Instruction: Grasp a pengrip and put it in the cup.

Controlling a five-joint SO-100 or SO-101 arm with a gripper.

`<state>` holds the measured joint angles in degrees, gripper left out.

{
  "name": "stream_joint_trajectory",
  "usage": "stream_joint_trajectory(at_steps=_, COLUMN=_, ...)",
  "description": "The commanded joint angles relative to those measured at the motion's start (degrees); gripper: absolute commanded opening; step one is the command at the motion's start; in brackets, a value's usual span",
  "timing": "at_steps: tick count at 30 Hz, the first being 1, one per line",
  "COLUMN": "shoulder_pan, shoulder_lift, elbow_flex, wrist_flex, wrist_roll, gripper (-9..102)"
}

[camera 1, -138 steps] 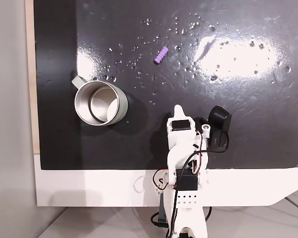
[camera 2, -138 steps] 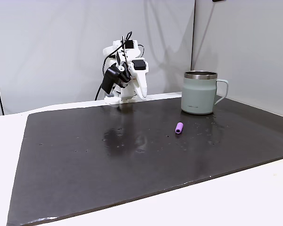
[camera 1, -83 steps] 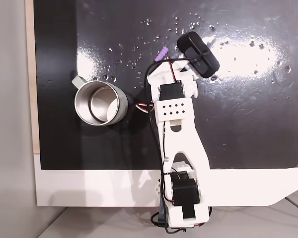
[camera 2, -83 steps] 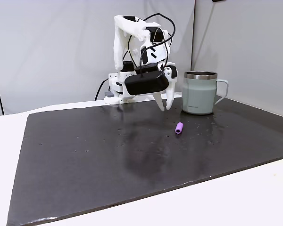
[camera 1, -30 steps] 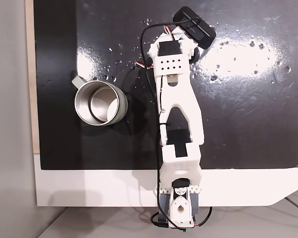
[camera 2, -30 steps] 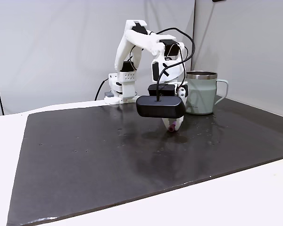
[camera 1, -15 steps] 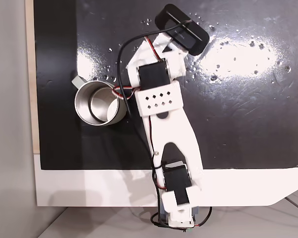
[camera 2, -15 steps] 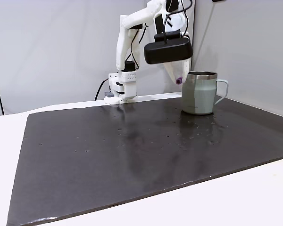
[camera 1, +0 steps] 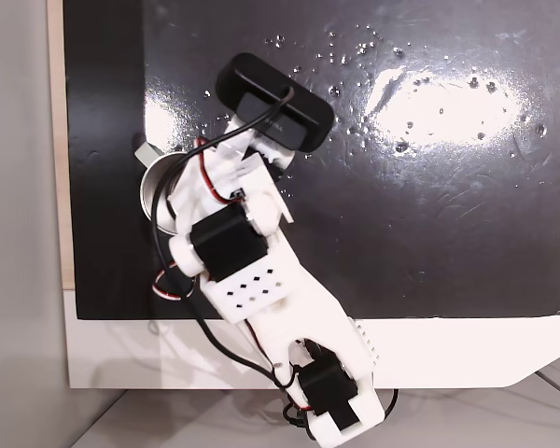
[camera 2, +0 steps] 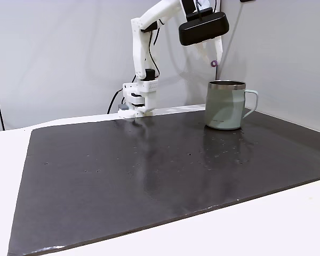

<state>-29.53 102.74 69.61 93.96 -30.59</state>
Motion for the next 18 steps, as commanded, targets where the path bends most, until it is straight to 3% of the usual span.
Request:
stream_joint_trajectory(at_steps=1, shoulder_pan=-3.08, shoulder_lift=1.93, elbow_flex=-3.87, wrist_flex=0.09, wrist_roll=3.87, gripper=0)
stream_joint_trajectory(at_steps=8, shoulder_pan=-9.32, shoulder_lift=-4.66, elbow_flex=-7.47, wrist_flex=-0.26, wrist_roll=9.05, gripper=0)
stream_joint_trajectory(at_steps=16, shoulder_pan=-9.49, shoulder_lift=-8.79, elbow_flex=-9.58, wrist_flex=-1.14, wrist_roll=9.14, gripper=0)
stream_joint_trajectory(at_steps=18, shoulder_pan=-9.49, shoulder_lift=-8.79, elbow_flex=-9.58, wrist_flex=-1.14, wrist_roll=8.79, gripper=7)
